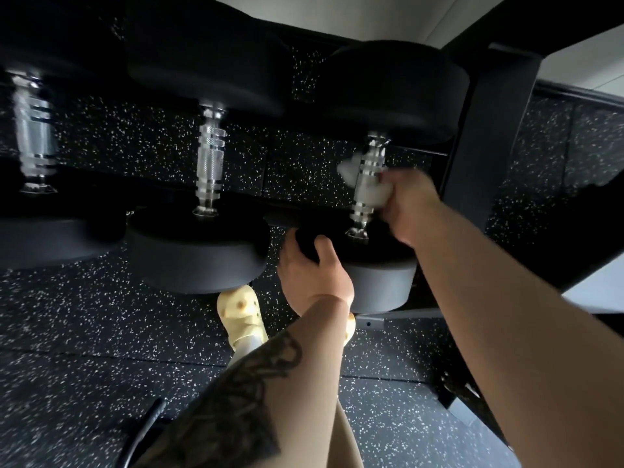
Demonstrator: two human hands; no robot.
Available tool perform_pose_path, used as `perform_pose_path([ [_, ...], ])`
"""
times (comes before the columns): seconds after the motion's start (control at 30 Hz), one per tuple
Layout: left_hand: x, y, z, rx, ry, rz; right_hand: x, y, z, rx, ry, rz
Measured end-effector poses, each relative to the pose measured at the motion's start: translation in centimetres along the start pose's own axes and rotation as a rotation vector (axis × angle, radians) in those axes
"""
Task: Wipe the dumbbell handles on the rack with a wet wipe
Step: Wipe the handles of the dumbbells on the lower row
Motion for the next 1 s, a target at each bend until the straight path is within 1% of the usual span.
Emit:
perform_pose_path([
  [0.03,0.0,0.0,0.1,-0.005,-0.002,-0.002,-0.7,-1.0,-0.3,0.032,-0.226,0.033],
  [0.07,0.1,0.0,0.1,-0.009,-0.004,-0.002,-0.9,-1.9,-0.4,0.049,-0.368,0.057],
  [0.13,0.3,0.1,0.0,-0.011,-0.009,0.002,-1.1,-1.9,0.1,0.034,-0.412,0.062],
  [0.2,0.2,0.1,-0.1,-0.014,-0.009,0.000,0.6,-1.7,0.0,0.047,-0.289,0.047],
  [0.27,0.3,0.2,-0.1,-0.017,-0.001,0.007,2.8,-1.8,-0.5,0.053,-0.090,0.069],
  [0.33,0.4,0.2,-0.1,-0.012,-0.007,0.006,2.9,-1.4,-0.8,0.057,0.042,0.077],
  [0.37,0.4,0.3,-0.1,-0.014,-0.010,0.003,1.6,-0.6,-1.0,0.104,0.056,0.024],
  [0.43,0.4,0.2,-0.2,-0.015,-0.011,0.000,-0.9,0.5,-1.3,0.175,0.006,-0.136],
  [0.47,0.5,0.2,-0.2,-0.016,-0.015,-0.006,-1.4,1.4,-1.2,0.196,0.039,-0.175],
  [0.53,0.7,0.3,-0.2,-0.034,-0.044,-0.010,-0.1,2.7,-1.6,0.235,0.279,-0.195],
  [0.57,1.0,0.4,-0.2,-0.051,-0.063,0.003,0.9,3.2,-1.4,0.214,0.475,-0.210],
  [0.63,1.5,0.4,-0.1,-0.117,-0.132,0.035,3.4,3.9,-0.7,0.064,0.986,-0.215],
  [0.67,1.7,0.3,0.1,-0.176,-0.192,0.056,4.1,4.3,-0.3,0.001,1.190,-0.232],
  [0.7,1.9,0.3,0.2,-0.248,-0.247,0.083,4.0,5.0,0.1,-0.024,1.340,-0.268],
  [0.77,2.6,0.3,-0.3,-0.381,-0.329,0.143,2.8,6.6,0.6,0.009,1.408,-0.262],
  [0.83,4.1,0.2,-2.3,-0.428,-0.406,0.267,1.3,8.5,2.0,0.077,1.520,-0.279],
  [0.87,5.2,0.1,-3.9,-0.411,-0.425,0.350,0.7,9.5,3.4,0.080,1.583,-0.332],
  [0.93,7.5,-0.6,-7.6,-0.325,-0.399,0.492,-0.1,11.4,6.5,0.042,1.659,-0.487],
  [1.0,9.2,-2.0,-11.2,-0.202,-0.381,0.593,-0.2,12.7,8.6,-0.001,1.627,-0.622],
])
Point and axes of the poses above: each hand's wrist, its own y-axis away from the middle knuckle, its own z-axis out of the palm, x = y × z, the point moved 10 cm from there along -y, towards the middle knuckle, and after that the axes turned 4 degrees about x, right-handed, at the moved point
